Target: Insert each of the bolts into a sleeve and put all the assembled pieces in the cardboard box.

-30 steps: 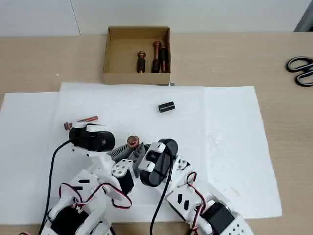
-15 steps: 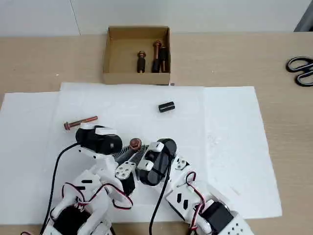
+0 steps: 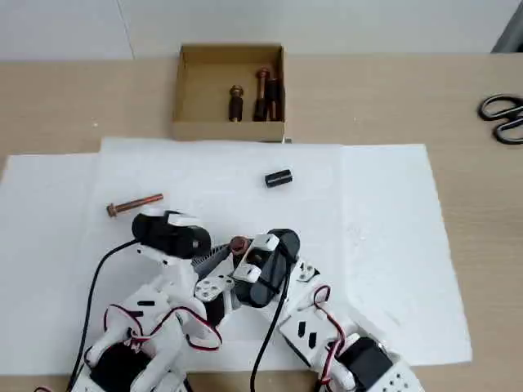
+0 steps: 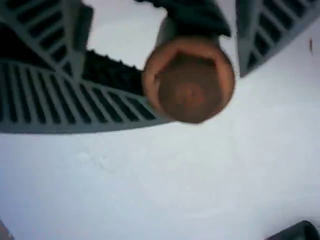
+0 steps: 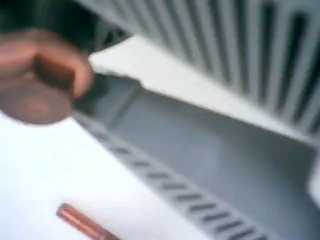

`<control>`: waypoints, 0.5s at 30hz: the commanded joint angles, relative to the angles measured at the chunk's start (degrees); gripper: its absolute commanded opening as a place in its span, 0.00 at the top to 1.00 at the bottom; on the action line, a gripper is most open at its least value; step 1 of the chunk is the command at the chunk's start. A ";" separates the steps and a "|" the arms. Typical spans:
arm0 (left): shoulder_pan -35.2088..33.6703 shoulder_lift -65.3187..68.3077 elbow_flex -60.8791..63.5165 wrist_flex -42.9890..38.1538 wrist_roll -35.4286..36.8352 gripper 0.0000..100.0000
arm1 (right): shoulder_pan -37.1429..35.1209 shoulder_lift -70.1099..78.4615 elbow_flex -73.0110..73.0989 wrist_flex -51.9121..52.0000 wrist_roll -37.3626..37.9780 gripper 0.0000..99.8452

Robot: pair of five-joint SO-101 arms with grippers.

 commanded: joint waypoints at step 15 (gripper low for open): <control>-8.53 0.09 -14.90 7.56 -8.70 0.92 | 0.48 -0.57 -2.46 -1.36 0.18 1.00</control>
